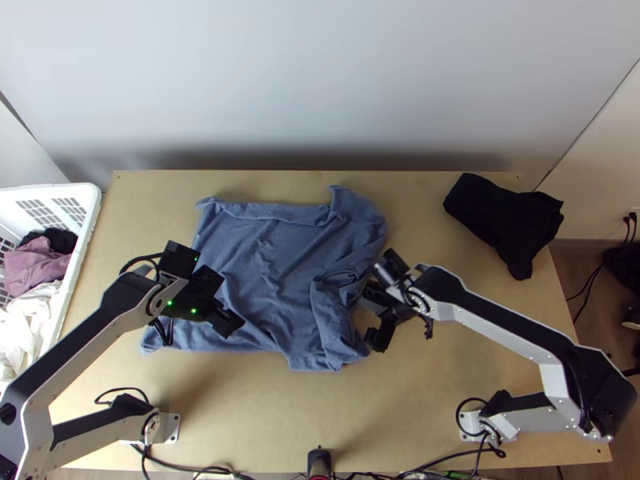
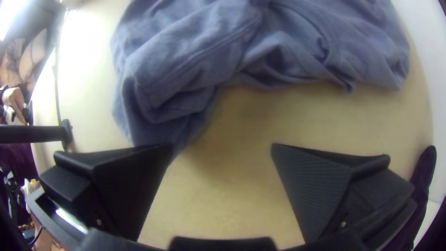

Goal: Fold the t-shirt

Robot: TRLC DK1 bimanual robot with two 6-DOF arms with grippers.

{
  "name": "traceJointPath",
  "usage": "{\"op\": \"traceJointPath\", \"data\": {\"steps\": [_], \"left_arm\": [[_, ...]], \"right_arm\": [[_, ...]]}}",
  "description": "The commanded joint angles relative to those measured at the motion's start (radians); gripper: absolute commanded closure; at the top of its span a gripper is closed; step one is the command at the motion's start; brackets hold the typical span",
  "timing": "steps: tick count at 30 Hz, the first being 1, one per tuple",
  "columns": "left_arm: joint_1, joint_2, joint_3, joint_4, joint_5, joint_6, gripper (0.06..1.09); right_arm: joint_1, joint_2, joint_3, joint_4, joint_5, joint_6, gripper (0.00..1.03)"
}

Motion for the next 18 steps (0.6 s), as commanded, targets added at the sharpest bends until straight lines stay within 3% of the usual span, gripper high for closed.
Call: {"op": "traceJointPath", "data": {"steps": [1, 14, 16, 18], "left_arm": [[0.003, 0.000, 0.000, -0.003, 0.001, -0.005, 0.12], [0.021, -0.019, -0.013, -0.009, 0.001, 0.000, 0.12], [0.023, -0.019, -0.013, -0.010, 0.001, 0.000, 0.12], [0.023, -0.020, -0.013, -0.012, 0.001, 0.001, 0.12]], "right_arm": [[0.066, 0.070, 0.049, 0.008, 0.007, 0.007, 0.05], [0.157, 0.208, 0.144, 0.005, 0.007, -0.008, 0.06], [0.154, 0.223, 0.145, 0.005, 0.007, -0.022, 0.15], [0.154, 0.230, 0.154, 0.005, 0.005, -0.037, 0.32]]}}
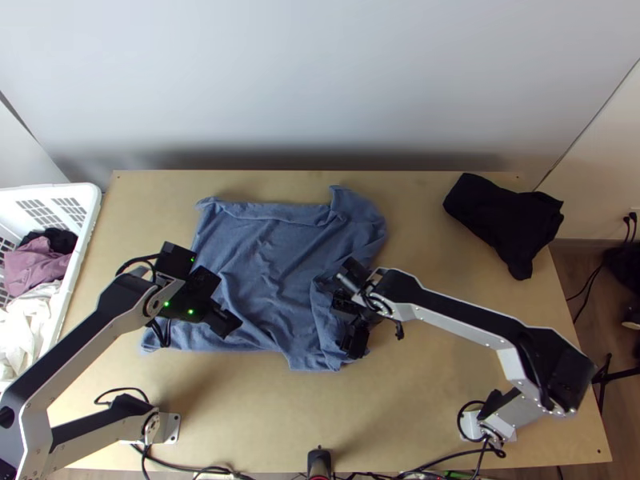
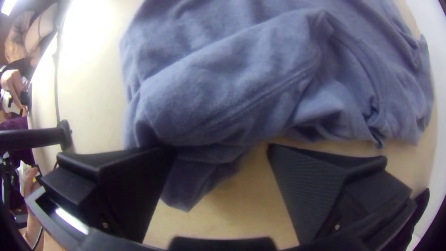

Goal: Fold the t-shirt

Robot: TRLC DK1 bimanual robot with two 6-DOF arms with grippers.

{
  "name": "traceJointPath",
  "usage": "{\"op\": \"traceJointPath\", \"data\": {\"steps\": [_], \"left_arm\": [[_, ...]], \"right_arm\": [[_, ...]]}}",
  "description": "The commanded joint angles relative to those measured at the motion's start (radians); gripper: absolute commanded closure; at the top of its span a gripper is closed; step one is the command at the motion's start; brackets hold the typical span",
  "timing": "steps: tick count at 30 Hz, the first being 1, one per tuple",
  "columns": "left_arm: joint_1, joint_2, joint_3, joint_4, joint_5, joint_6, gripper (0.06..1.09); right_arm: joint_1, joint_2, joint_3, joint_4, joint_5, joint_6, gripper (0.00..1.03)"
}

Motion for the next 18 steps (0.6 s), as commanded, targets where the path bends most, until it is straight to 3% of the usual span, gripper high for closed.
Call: {"op": "traceJointPath", "data": {"steps": [1, 5, 11, 18], "left_arm": [[0.005, -0.005, -0.003, -0.002, 0.000, 0.006, 0.12], [0.005, -0.006, -0.002, -0.004, 0.000, 0.011, 0.12], [0.005, -0.016, -0.002, -0.008, 0.000, 0.013, 0.12], [0.005, -0.028, -0.011, -0.008, 0.000, 0.014, 0.12]], "right_arm": [[0.015, 0.049, 0.030, -0.001, -0.002, -0.034, 0.43], [0.013, 0.053, 0.039, 0.004, -0.008, -0.057, 1.00], [-0.040, 0.014, 0.079, -0.006, -0.006, -0.053, 1.00], [-0.191, -0.023, 0.214, -0.002, 0.023, -0.080, 1.00]]}}
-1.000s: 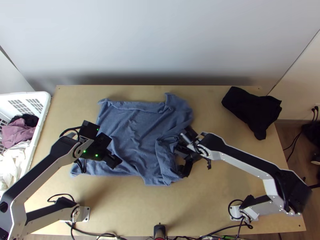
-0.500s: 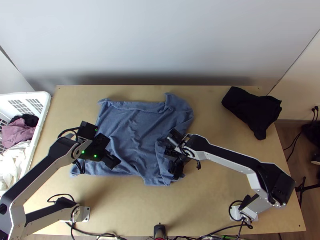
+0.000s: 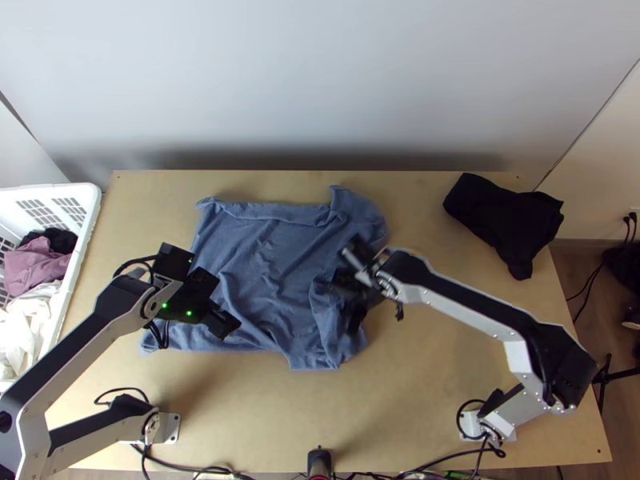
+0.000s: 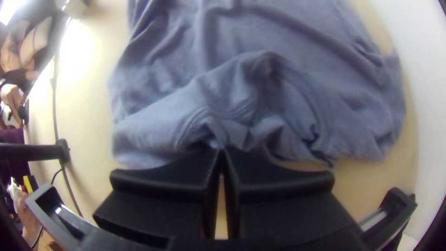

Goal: Fold the t-shirt

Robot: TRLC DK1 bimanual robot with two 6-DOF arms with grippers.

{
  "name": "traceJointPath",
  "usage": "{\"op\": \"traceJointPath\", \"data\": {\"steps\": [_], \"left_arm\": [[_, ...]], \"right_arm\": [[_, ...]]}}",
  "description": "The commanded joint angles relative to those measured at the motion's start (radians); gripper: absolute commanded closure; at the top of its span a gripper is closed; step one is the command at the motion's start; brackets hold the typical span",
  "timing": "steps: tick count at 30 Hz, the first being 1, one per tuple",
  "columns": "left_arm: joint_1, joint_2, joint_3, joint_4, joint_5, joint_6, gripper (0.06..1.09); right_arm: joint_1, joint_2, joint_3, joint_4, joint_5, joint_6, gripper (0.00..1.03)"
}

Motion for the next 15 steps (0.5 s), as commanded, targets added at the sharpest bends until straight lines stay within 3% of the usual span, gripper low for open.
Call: {"op": "traceJointPath", "data": {"steps": [1, 7, 15], "left_arm": [[0.000, -0.010, -0.006, 0.000, 0.000, 0.002, 0.12], [0.000, -0.025, -0.001, -0.008, 0.000, 0.001, 0.12], [0.026, -0.060, -0.033, -0.011, 0.000, 0.007, 0.12]], "right_arm": [[-0.131, -0.015, 0.112, 0.004, 0.022, -0.032, 1.00], [-0.219, 0.014, 0.133, 0.003, 0.029, -0.047, 1.00], [-0.320, -0.043, 0.012, 0.008, 0.057, -0.046, 1.00]]}}
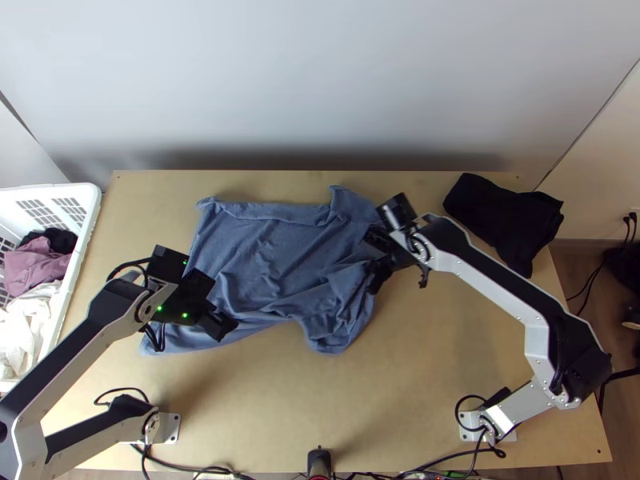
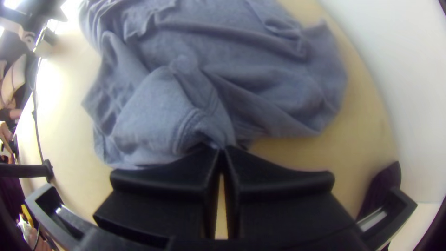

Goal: Fold the t-shirt

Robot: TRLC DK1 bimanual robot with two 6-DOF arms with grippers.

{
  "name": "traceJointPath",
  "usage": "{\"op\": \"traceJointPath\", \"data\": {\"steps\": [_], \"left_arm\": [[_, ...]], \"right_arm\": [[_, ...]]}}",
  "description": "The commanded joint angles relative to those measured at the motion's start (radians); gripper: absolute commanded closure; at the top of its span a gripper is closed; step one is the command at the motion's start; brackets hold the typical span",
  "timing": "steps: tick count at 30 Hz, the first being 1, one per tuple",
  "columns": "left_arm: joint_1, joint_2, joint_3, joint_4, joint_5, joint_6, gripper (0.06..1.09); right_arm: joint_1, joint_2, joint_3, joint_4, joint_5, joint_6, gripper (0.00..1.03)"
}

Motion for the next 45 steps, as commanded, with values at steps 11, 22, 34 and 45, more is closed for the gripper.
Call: {"op": "traceJointPath", "data": {"steps": [11, 22, 34, 45], "left_arm": [[0.048, -0.030, 0.058, -0.051, -0.001, 0.018, 0.12], [0.394, -0.184, -0.022, -0.249, -0.064, 0.339, 0.12], [0.446, -0.234, -0.116, -0.255, -0.086, 0.386, 0.12], [0.540, -0.236, -0.145, -0.201, -0.163, 0.437, 0.12]], "right_arm": [[-0.058, -0.104, -0.127, -0.011, 0.020, 0.050, 0.05], [0.039, -0.293, -0.140, -0.151, 0.018, 0.081, 0.05], [0.255, -0.313, -0.258, -0.162, 0.017, 0.078, 0.05], [0.281, -0.287, -0.255, -0.157, 0.015, 0.078, 0.05]]}}
